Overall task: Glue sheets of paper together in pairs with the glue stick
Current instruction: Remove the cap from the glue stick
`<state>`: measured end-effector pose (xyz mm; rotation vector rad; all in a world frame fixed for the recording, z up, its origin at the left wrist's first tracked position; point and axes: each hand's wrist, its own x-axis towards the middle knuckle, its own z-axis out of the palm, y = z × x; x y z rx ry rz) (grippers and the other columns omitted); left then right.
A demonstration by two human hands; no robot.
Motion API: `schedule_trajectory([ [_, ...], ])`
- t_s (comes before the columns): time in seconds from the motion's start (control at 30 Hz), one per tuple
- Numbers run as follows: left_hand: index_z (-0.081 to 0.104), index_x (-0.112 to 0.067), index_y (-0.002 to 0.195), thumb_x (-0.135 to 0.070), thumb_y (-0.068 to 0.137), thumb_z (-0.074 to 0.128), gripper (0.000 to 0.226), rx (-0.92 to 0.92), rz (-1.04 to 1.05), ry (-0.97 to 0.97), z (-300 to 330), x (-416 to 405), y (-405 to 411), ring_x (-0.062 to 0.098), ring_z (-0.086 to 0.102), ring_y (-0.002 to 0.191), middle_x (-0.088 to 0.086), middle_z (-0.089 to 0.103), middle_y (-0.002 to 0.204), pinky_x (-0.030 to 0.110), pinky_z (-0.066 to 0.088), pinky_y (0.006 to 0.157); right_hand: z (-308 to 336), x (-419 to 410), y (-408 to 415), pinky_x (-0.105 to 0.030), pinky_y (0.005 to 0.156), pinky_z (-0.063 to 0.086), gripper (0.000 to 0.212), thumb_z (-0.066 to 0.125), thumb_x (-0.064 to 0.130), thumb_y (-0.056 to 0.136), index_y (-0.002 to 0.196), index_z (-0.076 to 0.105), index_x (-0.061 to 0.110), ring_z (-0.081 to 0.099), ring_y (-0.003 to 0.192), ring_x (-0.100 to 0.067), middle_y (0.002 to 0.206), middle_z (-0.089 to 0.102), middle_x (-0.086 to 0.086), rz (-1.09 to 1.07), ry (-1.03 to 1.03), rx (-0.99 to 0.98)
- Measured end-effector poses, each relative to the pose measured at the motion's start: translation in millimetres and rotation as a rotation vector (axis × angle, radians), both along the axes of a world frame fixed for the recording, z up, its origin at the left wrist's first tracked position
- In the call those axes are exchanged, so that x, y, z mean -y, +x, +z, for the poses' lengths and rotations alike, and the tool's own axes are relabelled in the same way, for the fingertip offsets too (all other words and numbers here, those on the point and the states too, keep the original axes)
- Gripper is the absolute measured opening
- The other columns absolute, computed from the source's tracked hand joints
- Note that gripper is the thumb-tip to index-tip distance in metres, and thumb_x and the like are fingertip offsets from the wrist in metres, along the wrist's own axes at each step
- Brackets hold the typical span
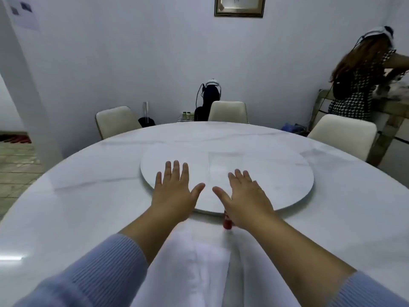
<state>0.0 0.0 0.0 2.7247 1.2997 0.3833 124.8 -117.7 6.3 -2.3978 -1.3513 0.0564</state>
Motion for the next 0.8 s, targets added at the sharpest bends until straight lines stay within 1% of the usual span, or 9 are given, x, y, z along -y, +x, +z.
schedule_trajectory([
  [0.1, -0.008, -0.017, 0.148, -0.056, 0.093, 0.013, 0.070, -0.042, -0.021, -0.014, -30, 16, -10, 0.024, -0.021, 0.142, 0.008, -0.015, 0.157, 0.043, -0.007, 0.116, -23, 8, -7, -0.036, 0.109, 0.026, 0.058, 0.035, 0.049, 0.096, 0.144, 0.033, 0.017, 0.026, 0.142, -0.020, 0.156, 0.028, -0.002, 0.028, 0.086, 0.023],
  [0.2, -0.004, -0.015, 0.148, -0.054, 0.094, 0.014, 0.069, -0.024, -0.035, -0.059, -58, 40, -24, 0.025, -0.019, 0.143, 0.010, -0.013, 0.158, 0.042, -0.005, 0.116, -40, 19, -17, -0.035, 0.092, 0.041, 0.038, 0.041, 0.024, 0.097, 0.134, 0.045, 0.017, 0.051, 0.116, -0.022, 0.139, 0.048, -0.003, 0.028, 0.176, 0.003],
  [0.3, 0.003, -0.012, 0.148, -0.050, 0.095, 0.023, 0.068, 0.144, -0.067, -0.175, -71, 66, -35, 0.023, -0.014, 0.144, 0.010, -0.006, 0.159, 0.038, 0.000, 0.116, -50, 33, -29, -0.027, 0.076, 0.038, 0.036, 0.039, 0.006, 0.094, 0.126, 0.052, 0.017, 0.048, 0.090, -0.011, 0.126, 0.054, -0.002, -0.003, 0.294, -0.088],
  [0.4, 0.014, -0.018, 0.147, -0.046, 0.094, 0.038, 0.065, 0.417, -0.129, -0.379, -79, 92, -43, 0.017, 0.008, 0.144, 0.003, 0.010, 0.158, 0.028, 0.018, 0.107, -54, 50, -42, -0.025, 0.075, 0.036, 0.029, 0.045, 0.014, 0.094, 0.120, 0.057, 0.016, 0.050, 0.090, -0.013, 0.120, 0.058, -0.002, 0.001, 0.391, -0.201],
  [0.47, 0.023, -0.024, 0.145, -0.048, 0.092, 0.041, 0.062, 0.522, -0.181, -0.413, -79, 106, -48, 0.014, 0.024, 0.140, -0.003, 0.024, 0.154, 0.023, 0.022, 0.100, -54, 61, -49, -0.024, 0.073, 0.037, 0.026, 0.052, 0.020, 0.092, 0.117, 0.059, 0.018, 0.054, 0.094, -0.016, 0.114, 0.061, -0.001, 0.027, 0.477, -0.288],
  [0.53, 0.043, -0.037, 0.133, -0.045, 0.091, 0.044, 0.042, 0.634, -0.251, -0.425, -77, 115, -51, 0.009, 0.043, 0.127, -0.013, 0.049, 0.137, 0.015, 0.031, 0.092, -51, 69, -56, -0.022, 0.071, 0.042, 0.024, 0.059, 0.022, 0.089, 0.113, 0.059, 0.022, 0.059, 0.093, -0.017, 0.102, 0.062, 0.000, 0.082, 0.592, -0.453],
  [0.6, 0.059, -0.047, 0.102, -0.035, 0.091, 0.050, 0.019, 0.795, -0.302, -0.503, -73, 123, -54, 0.004, 0.059, 0.100, -0.018, 0.066, 0.104, 0.009, 0.041, 0.074, -48, 75, -63, -0.022, 0.072, 0.048, 0.024, 0.065, 0.020, 0.086, 0.107, 0.056, 0.024, 0.065, 0.081, -0.011, 0.089, 0.064, 0.001, 0.142, 0.677, -0.625],
  [0.7, 0.068, -0.026, 0.095, -0.023, 0.091, 0.053, 0.016, 0.951, -0.331, -0.648, -68, 129, -58, 0.007, 0.061, 0.071, -0.008, 0.069, 0.081, 0.014, 0.047, 0.061, -50, 80, -67, -0.025, 0.069, 0.053, 0.021, 0.072, 0.020, 0.081, 0.098, 0.059, 0.019, 0.065, 0.064, -0.007, 0.076, 0.066, 0.001, 0.183, 0.788, -0.799],
  [0.8, 0.070, -0.014, 0.096, -0.025, 0.093, 0.052, 0.021, 1.005, -0.383, -0.828, -66, 131, -61, 0.011, 0.060, 0.065, -0.002, 0.071, 0.077, 0.020, 0.048, 0.059, -53, 83, -64, -0.022, 0.068, 0.051, 0.013, 0.073, 0.021, 0.080, 0.091, 0.067, 0.021, 0.061, 0.067, -0.009, 0.078, 0.064, -0.004, 0.227, 0.819, -0.907],
])
